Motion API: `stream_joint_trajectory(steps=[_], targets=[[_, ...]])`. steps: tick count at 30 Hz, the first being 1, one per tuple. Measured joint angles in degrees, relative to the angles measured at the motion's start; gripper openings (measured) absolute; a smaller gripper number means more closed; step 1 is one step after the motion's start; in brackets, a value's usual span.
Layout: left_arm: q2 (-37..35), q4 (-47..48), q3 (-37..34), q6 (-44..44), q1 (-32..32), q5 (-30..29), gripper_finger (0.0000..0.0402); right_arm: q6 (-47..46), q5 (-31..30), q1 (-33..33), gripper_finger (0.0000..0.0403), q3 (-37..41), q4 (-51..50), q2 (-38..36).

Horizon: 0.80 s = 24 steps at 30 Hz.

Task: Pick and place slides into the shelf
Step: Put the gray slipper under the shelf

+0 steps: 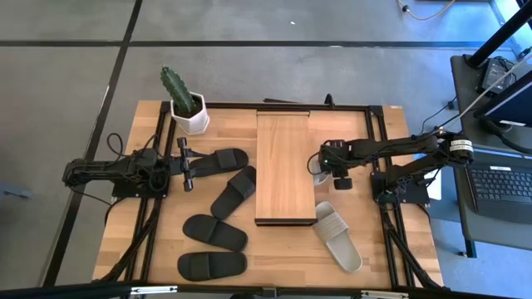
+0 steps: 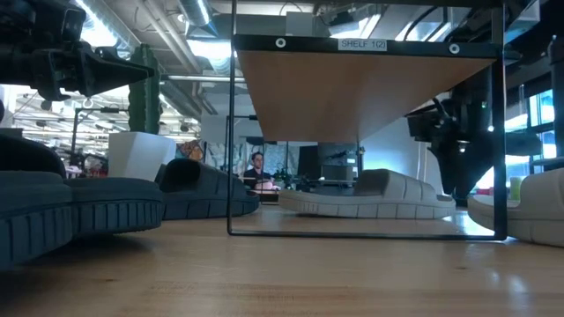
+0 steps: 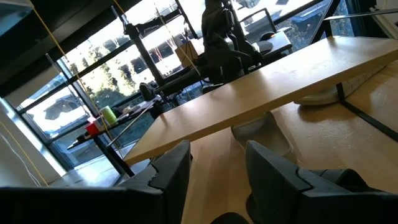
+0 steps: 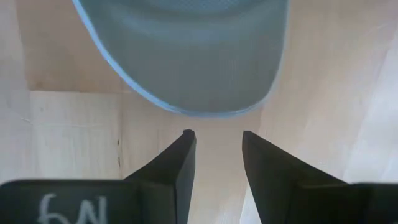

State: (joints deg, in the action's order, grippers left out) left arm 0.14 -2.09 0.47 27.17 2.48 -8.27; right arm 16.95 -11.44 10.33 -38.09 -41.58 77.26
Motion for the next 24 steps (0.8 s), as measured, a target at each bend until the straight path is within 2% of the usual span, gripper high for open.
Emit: stream_joint_trajectory(steps=[7,15,24], targets=[[0.02,0.09,0.00,0.00,0.00,0.00,0.0147,-0.13,0.01,0.07,0.0133,0.00,1.59,3.46],[0.00,0.09,0.00,-0.10,0.01,0.00,0.0147,0.02,1.28,0.07,0.0133,-0.04,6.50,4.02],[0.02,0.09,0.00,-0.17,0.01,0.00,0.0147,-0.38,9.51,-1.01,0.0133,-0.04,11.20,4.02]])
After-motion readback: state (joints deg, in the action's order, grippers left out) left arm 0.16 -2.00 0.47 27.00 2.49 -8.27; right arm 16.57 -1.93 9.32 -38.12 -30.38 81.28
